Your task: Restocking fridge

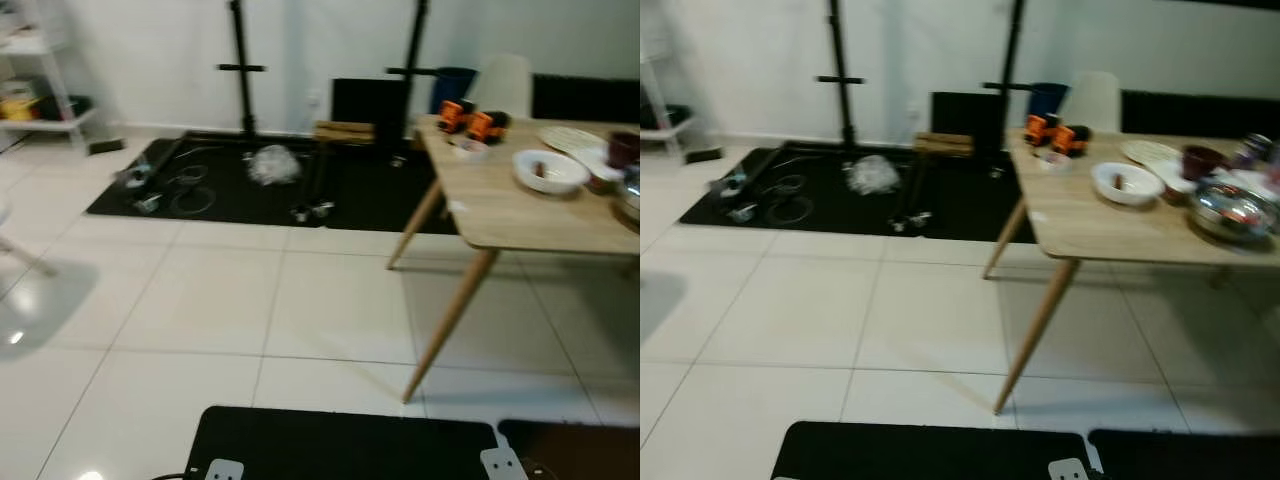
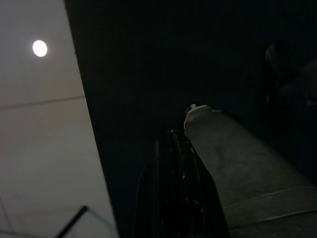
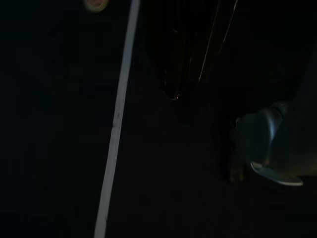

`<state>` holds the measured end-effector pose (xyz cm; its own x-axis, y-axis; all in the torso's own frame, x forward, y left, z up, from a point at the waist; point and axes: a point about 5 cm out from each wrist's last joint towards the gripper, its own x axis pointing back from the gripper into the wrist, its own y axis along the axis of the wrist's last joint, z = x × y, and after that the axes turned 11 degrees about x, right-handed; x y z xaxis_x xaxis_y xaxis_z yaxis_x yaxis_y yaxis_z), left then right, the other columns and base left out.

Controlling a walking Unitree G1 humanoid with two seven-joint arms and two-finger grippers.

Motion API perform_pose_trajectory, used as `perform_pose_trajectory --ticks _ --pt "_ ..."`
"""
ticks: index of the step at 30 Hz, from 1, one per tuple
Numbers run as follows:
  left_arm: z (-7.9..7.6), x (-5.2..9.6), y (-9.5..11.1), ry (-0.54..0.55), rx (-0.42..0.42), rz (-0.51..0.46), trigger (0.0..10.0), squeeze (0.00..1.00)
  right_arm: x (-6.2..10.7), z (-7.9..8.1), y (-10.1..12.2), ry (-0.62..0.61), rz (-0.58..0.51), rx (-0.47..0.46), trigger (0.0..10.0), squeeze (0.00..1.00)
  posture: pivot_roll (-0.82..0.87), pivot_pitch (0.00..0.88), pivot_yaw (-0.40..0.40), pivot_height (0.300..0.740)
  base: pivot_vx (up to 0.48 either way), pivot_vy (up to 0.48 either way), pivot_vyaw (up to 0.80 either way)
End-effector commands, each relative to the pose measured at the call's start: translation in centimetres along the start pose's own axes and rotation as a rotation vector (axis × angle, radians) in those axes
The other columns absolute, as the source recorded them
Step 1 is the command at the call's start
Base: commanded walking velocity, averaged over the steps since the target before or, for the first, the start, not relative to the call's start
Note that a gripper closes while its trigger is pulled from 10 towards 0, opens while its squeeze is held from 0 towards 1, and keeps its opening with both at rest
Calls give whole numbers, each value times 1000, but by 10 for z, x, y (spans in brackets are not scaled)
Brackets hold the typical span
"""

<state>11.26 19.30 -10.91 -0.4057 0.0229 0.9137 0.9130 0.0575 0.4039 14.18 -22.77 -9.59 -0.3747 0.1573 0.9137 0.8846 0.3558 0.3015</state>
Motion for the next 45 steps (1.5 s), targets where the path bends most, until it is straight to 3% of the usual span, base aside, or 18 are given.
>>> perform_pose_trajectory --ticks 1,14,15,16,17,20,45 --pt "-4 0 -5 -5 -3 22 10000 0 0 -3 0 -11 4 -14 10000 0 -9 0 3 740 0 0 -788" --pt "-2 -2 7 16 8 -17 10000 0 0 -4 5 -49 -25 -28 10000 0 -11 0 9 740 0 0 -664" --pt "-1 -2 7 23 38 -15 10000 784 0 -4 7 -42 -39 -44 10000 263 -9 0 13 740 0 0 0" --pt "-1 -2 7 23 38 -15 10000 784 0 -4 7 -42 -39 -44 10000 263 -9 0 13 740 0 0 0" --pt "-1 -2 7 10 87 -12 10000 1000 0 -3 10 -27 -66 -72 10000 1000 -10 0 14 740 0 0 0" --pt "1 -2 9 21 126 -19 10000 1000 0 -2 13 -20 -84 -87 10000 1000 -7 0 12 740 0 0 0" --pt "9 0 7 49 143 -10 10000 1000 0 -7 13 4 -101 -65 10000 1000 -13 0 6 740 0 0 0"
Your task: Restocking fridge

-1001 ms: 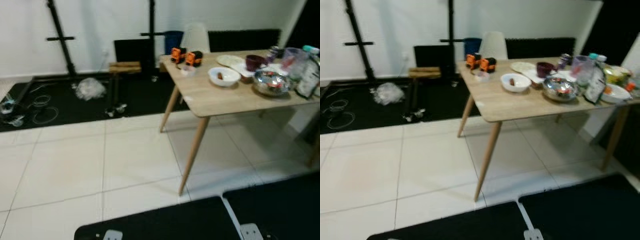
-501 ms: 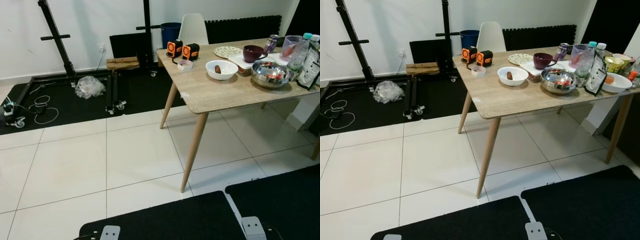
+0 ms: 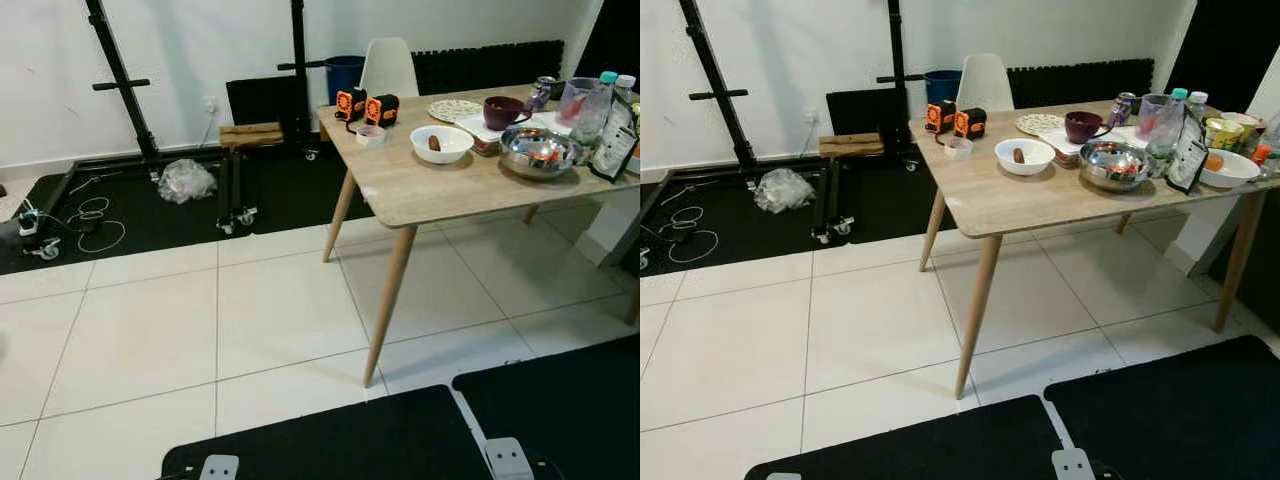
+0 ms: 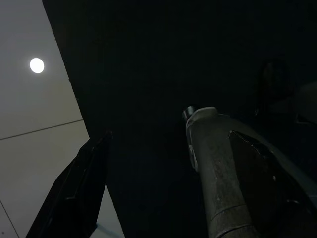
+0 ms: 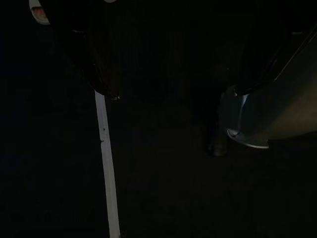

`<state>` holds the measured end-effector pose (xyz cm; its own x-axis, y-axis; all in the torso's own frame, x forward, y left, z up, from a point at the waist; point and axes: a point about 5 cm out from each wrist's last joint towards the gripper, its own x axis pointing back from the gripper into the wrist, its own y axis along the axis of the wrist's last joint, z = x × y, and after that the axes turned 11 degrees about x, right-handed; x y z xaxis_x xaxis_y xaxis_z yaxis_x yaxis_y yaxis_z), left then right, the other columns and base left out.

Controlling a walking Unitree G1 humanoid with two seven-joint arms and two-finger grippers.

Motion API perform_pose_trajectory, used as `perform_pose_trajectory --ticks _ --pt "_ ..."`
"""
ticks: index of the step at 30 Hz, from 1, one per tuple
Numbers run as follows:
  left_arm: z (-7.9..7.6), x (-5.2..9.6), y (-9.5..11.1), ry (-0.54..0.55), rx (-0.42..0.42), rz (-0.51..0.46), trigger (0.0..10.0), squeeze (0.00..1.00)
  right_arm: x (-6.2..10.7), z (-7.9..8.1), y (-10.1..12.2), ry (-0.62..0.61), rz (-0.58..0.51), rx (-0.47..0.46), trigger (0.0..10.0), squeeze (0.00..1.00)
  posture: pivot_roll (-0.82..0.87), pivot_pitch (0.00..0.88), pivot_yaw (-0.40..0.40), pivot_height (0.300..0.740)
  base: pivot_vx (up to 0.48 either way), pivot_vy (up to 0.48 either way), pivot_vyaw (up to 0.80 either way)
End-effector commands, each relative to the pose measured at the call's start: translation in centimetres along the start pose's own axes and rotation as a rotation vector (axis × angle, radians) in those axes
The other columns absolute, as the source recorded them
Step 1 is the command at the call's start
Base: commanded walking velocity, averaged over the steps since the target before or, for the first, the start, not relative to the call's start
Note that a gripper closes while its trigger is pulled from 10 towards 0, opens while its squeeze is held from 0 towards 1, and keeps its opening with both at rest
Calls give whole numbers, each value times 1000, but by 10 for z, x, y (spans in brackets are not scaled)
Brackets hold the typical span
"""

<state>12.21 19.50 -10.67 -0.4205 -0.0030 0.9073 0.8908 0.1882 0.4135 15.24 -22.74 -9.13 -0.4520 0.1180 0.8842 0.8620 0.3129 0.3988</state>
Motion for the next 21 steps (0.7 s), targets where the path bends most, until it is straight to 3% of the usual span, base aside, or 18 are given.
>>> perform_pose_trajectory --ticks 1,6,7,8,14,21 --pt "8 1 -2 25 11 8 10000 1000 0 -3 2 -6 -10 -5 10000 1000 -13 0 6 740 0 0 0" --pt "12 2 1 84 3 -1 10000 1000 0 -5 1 -16 1 -23 10000 1000 -15 0 1 740 0 0 0" --pt "11 1 1 65 15 -2 10000 580 0 -6 2 -18 2 -17 10000 337 -17 0 1 740 0 0 0" --pt "10 1 1 50 24 -4 10000 0 0 -6 2 -22 2 -11 10000 0 -17 0 1 740 0 0 0" --pt "8 1 1 21 -6 2 10000 0 0 -6 3 -23 -6 -14 10000 0 -19 0 -1 740 0 0 0" --pt "8 1 -2 11 40 23 10000 0 0 -7 3 -25 0 -10 10000 0 -22 0 -1 740 0 0 0"
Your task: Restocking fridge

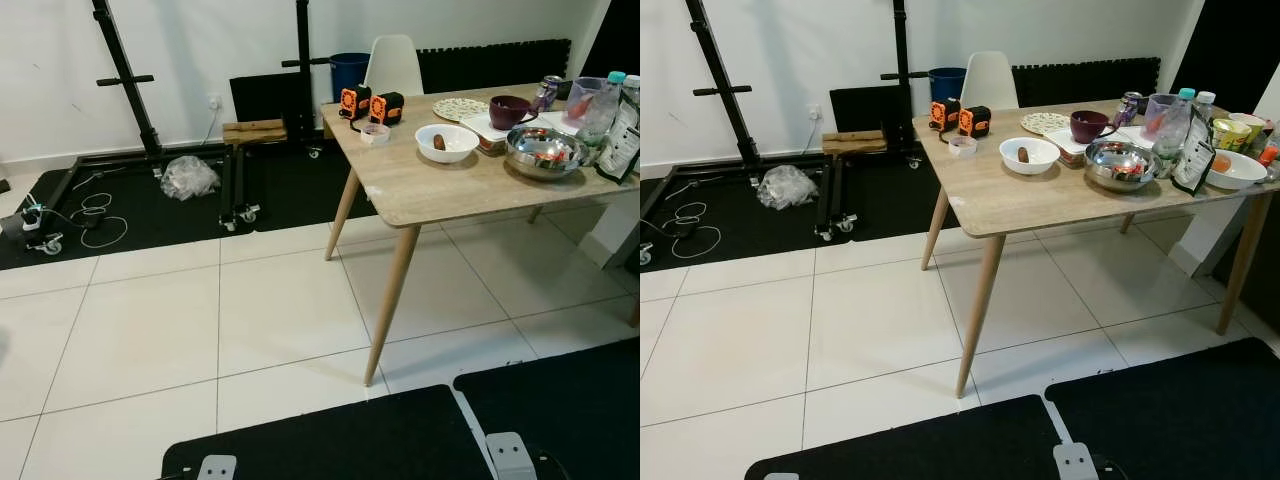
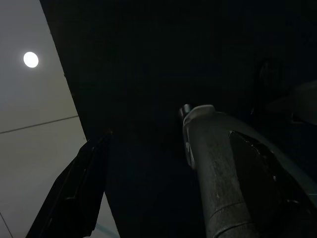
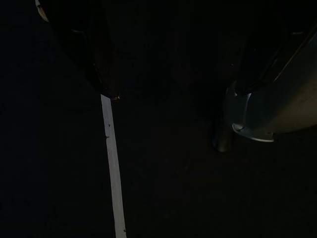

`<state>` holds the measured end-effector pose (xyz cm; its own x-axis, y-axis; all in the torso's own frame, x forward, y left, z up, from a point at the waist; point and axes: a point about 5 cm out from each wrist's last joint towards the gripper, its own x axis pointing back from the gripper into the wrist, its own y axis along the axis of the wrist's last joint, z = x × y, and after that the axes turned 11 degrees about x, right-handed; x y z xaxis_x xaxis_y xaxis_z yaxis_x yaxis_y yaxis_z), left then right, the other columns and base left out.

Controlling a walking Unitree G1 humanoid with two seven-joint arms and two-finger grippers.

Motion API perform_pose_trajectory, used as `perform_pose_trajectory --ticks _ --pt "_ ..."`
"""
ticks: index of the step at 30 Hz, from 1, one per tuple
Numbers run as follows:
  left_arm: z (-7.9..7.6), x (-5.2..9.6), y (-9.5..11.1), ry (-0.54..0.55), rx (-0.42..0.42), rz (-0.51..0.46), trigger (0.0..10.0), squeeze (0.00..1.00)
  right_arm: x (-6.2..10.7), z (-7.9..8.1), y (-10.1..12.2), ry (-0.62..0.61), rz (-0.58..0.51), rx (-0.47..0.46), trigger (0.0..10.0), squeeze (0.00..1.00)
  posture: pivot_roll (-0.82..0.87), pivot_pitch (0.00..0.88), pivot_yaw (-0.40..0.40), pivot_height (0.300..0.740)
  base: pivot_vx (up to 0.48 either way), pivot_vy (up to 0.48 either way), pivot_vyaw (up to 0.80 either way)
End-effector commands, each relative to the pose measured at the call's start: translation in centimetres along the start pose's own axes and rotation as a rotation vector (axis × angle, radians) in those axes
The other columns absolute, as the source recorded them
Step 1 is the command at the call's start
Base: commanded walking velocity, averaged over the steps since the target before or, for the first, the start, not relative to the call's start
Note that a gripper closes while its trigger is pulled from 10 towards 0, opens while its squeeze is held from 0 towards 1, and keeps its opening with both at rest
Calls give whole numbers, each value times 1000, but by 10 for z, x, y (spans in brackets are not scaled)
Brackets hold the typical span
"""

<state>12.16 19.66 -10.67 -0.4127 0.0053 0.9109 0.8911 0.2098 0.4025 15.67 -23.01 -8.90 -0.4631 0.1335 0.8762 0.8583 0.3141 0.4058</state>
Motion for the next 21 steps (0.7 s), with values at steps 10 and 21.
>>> perform_pose_trajectory --ticks 10,21 --pt "6 2 -6 19 38 25 10000 0 0 -1 -2 -3 15 -6 10000 0 -22 0 -1 740 0 -318 0" --pt "4 1 -2 6 42 18 10000 0 0 2 -3 7 17 -9 10000 0 -22 0 -1 740 0 -444 0"
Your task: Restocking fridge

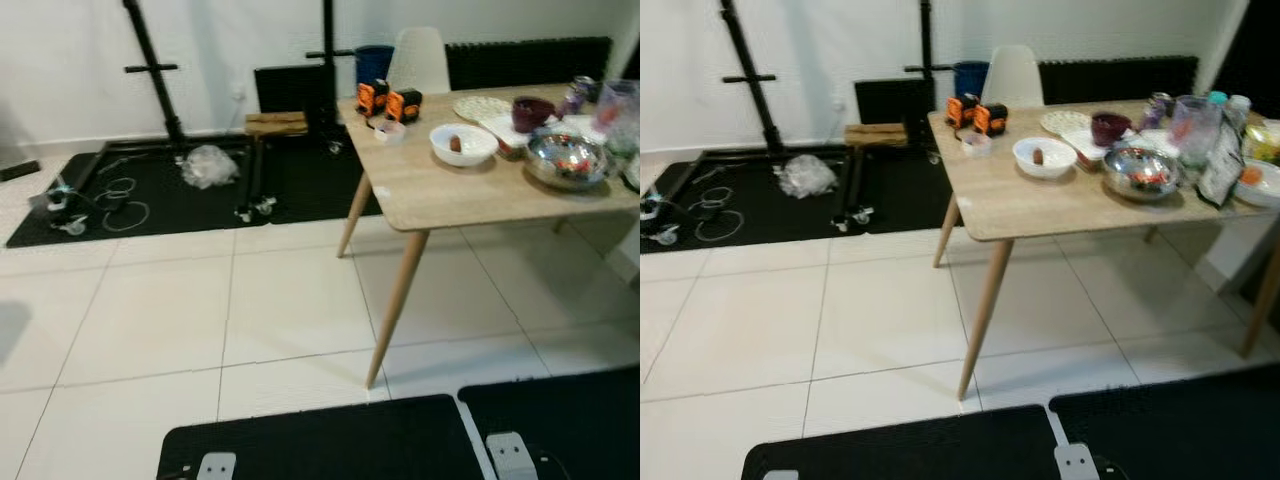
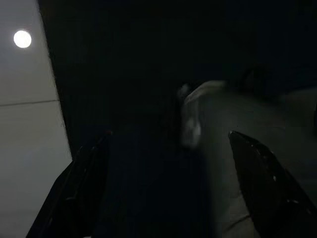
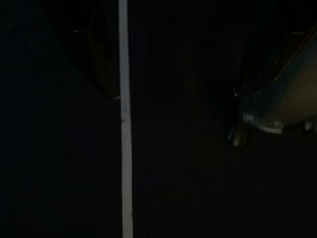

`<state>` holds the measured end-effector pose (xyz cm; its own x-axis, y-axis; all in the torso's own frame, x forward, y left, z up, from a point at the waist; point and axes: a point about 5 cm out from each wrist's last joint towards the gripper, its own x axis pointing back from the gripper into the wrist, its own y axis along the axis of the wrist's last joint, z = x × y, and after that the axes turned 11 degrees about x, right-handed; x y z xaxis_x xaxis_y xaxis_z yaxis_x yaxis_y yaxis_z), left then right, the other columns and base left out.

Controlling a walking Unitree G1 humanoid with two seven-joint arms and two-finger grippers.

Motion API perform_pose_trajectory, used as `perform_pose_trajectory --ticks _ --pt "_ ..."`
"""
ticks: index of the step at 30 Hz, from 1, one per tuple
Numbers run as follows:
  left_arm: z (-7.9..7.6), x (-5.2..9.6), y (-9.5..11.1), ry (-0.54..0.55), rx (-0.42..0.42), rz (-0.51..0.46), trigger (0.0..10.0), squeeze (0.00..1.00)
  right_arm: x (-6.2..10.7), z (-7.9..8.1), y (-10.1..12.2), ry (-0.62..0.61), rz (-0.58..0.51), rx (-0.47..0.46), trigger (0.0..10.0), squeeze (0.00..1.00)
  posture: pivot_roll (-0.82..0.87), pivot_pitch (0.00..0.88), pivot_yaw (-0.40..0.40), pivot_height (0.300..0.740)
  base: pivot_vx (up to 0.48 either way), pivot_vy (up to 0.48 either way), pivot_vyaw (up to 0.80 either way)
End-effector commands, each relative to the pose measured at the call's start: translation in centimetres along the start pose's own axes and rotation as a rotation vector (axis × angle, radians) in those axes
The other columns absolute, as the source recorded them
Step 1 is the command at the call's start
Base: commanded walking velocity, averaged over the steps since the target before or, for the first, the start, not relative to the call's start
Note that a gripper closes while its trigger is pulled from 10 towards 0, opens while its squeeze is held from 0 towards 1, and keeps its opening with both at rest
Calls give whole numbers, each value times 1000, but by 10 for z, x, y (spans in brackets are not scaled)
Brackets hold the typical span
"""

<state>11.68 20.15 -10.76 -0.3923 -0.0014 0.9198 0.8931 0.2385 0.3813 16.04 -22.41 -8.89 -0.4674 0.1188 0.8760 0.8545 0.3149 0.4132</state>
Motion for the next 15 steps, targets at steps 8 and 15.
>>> perform_pose_trajectory --ticks 8,15 --pt "-4 -1 1 -14 14 0 10000 0 1 -3 -8 -2 27 -14 10000 0 -23 0 -2 740 0 -467 0" --pt "-5 -1 1 -20 11 2 10000 0 1 -2 -10 0 29 -12 10000 0 -26 0 -1 740 0 -467 0"
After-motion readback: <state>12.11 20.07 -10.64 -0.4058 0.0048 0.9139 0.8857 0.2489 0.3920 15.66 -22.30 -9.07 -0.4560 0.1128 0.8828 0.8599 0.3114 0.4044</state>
